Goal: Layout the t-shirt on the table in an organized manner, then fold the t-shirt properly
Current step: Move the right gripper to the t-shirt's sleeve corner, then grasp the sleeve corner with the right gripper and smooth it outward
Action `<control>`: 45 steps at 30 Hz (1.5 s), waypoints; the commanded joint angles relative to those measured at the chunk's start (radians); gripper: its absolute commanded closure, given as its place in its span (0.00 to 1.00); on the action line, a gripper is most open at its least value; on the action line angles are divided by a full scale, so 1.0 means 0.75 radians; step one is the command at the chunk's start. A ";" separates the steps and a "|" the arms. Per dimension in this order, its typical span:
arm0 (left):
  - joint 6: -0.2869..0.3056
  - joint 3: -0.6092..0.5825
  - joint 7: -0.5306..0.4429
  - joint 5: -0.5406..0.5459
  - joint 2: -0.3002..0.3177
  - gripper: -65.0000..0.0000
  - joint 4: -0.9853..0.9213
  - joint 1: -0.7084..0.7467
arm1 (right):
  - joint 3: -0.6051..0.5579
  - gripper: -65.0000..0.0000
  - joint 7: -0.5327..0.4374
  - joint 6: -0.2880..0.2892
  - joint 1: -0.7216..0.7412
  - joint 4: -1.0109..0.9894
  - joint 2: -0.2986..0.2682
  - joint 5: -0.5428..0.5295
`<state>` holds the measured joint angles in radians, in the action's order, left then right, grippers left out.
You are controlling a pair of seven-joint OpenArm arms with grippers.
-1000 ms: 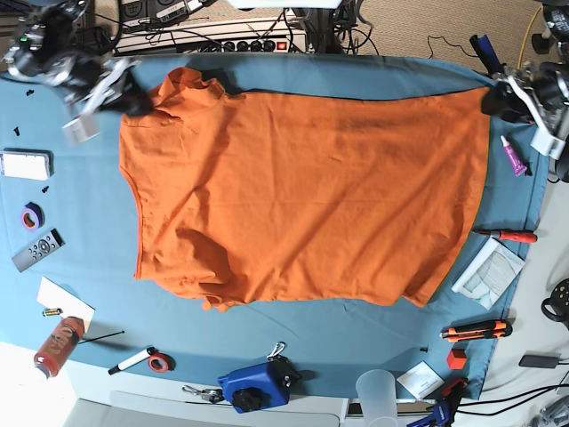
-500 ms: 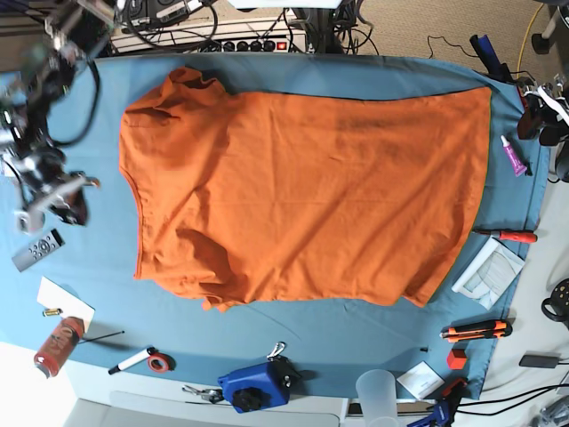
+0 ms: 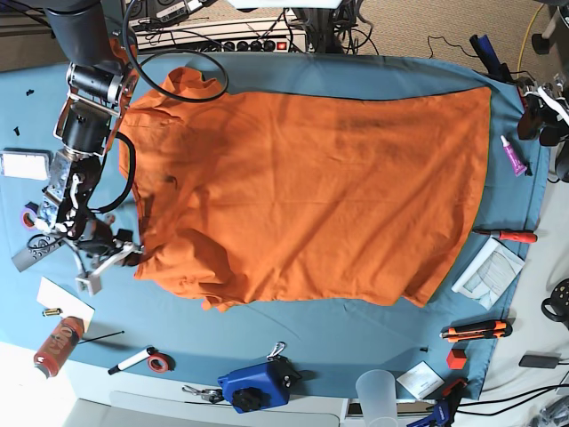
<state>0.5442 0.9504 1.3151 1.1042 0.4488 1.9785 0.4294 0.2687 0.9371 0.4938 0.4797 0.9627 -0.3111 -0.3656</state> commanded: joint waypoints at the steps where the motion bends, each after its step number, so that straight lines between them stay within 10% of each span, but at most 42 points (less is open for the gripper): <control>1: 0.005 0.010 -0.040 0.026 0.010 0.54 0.018 -0.001 | -0.013 0.79 -0.016 0.004 0.036 -0.001 -0.017 -0.011; 5: 0.006 0.010 -0.071 0.026 -0.032 0.54 0.018 -0.001 | -0.065 1.00 0.180 0.005 0.024 -0.009 -0.018 -0.042; 13: 0.005 0.010 -0.071 0.026 -0.078 0.54 0.018 -0.001 | -0.060 1.00 0.436 0.176 -0.173 0.312 -0.021 -0.378; 22: 0.010 0.010 -0.079 0.025 -0.078 0.54 0.018 -0.001 | -0.060 1.00 0.395 0.210 -0.522 0.806 -0.022 -0.409; 28: 0.010 0.010 -0.079 0.025 -0.078 0.54 0.018 0.000 | -0.059 0.70 0.574 0.243 -0.488 0.823 -0.026 -0.508; 32: 0.010 0.010 -0.079 0.025 -0.078 0.54 0.018 0.000 | -0.038 0.70 0.376 0.243 -0.420 0.862 -0.063 -0.515; 36: 0.010 0.010 -0.079 0.026 -0.085 0.54 0.018 -0.001 | 0.001 0.70 0.107 0.100 -0.291 0.860 -0.057 -0.164; 45: 0.010 0.009 -0.079 0.026 -0.108 0.54 0.018 -0.023 | -0.137 0.70 0.099 -0.037 -0.014 0.431 -0.043 -0.038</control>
<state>0.5510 0.9504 1.2778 1.1046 0.3496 1.9785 0.4122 0.1619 1.0336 0.4690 0.4416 1.2640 -0.3283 -0.3885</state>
